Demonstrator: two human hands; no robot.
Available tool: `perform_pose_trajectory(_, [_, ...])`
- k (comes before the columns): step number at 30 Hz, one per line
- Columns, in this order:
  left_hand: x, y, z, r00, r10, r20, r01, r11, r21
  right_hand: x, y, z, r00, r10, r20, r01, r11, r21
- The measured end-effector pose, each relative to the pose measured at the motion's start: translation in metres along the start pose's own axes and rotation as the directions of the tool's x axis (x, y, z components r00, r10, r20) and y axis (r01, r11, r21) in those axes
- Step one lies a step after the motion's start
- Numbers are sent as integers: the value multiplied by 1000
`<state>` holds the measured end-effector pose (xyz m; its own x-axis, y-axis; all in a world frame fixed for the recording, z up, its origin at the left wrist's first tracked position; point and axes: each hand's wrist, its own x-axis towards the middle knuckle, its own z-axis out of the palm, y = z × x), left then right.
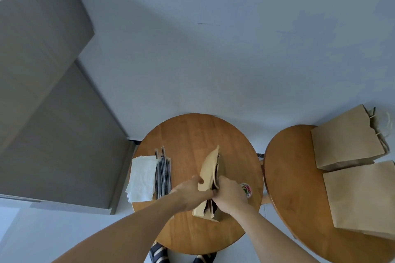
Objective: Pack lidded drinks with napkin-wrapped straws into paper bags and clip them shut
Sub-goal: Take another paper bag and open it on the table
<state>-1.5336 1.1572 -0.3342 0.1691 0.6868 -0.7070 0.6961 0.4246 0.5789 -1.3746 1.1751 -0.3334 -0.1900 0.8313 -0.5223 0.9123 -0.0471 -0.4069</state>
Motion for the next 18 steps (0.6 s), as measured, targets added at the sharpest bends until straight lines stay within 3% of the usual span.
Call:
perform_pose_trajectory(4, [-10, -3, 10, 997, 69, 16, -67, 994, -85, -6, 3, 6, 999, -50, 16, 49, 996, 72])
perform_pose_trajectory(8, [-11, -5, 13, 980, -40, -193, 63, 991, 118, -12, 8, 14, 998, -56, 31, 50, 984, 170])
perform_pose_trajectory(12, [-5, -10, 10, 945, -176, -277, 206, 975, 84, -14, 14, 15, 998, 21, -59, -17, 998, 60])
perform_pose_trajectory(18, [2, -24, -17, 877, -220, -427, 309, 939, 150, -13, 43, -12, 971, 183, -151, -187, 982, -12])
